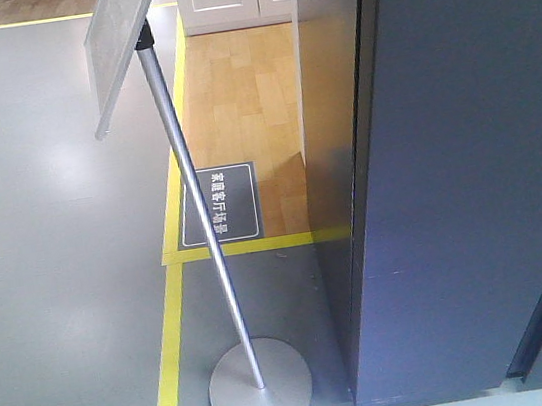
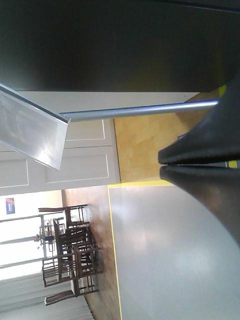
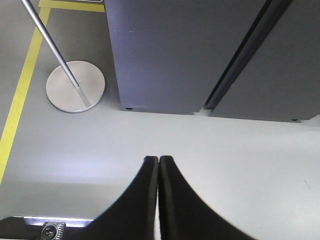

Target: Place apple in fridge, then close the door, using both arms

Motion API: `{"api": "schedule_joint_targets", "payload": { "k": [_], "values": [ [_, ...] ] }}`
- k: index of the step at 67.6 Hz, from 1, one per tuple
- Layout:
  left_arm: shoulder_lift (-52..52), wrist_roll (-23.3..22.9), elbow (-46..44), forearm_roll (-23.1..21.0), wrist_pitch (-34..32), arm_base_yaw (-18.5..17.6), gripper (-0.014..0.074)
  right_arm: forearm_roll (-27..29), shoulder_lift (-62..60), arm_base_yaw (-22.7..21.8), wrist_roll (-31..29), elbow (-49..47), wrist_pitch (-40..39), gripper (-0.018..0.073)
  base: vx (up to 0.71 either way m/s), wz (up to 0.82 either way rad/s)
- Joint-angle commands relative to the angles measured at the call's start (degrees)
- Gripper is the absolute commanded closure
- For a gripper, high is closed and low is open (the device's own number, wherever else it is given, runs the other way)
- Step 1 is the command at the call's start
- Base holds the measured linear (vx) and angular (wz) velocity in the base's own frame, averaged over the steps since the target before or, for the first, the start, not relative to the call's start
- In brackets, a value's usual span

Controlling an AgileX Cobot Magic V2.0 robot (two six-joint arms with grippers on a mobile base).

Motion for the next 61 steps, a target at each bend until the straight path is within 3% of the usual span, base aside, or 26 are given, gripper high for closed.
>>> {"api": "schedule_joint_targets", "payload": {
  "k": [1,24,30,48,61],
  "values": [
    [-0.1,-0.5,1.5,-0.4,-4.0,0.0,0.0603,-0.1,0.6,0.0,-0.2,-1.3,1.0,0.0563,0.0,0.0],
    [-0.1,-0.5,1.5,-0.4,-4.0,0.0,0.0603,-1.2,0.6,0.0,-0.2,-1.3,0.9,0.0563,0.0,0.0],
    [-0.1,-0.5,1.5,-0.4,-4.0,0.0,0.0603,-2.6,0.1,0.1,-0.4,-0.1,-3.7,0.0563,0.0,0.0],
    [-0.1,-0.5,1.5,-0.4,-4.0,0.0,0.0603,-2.6,-5.5,0.2,-0.6,17.1,-47.4,0.0563,0.0,0.0],
    [-0.1,-0.5,1.5,-0.4,-4.0,0.0,0.0603,-1.8,-12.1,0.2,-0.6,32.7,-67.5,0.0563,0.0,0.0]
  ]
}}
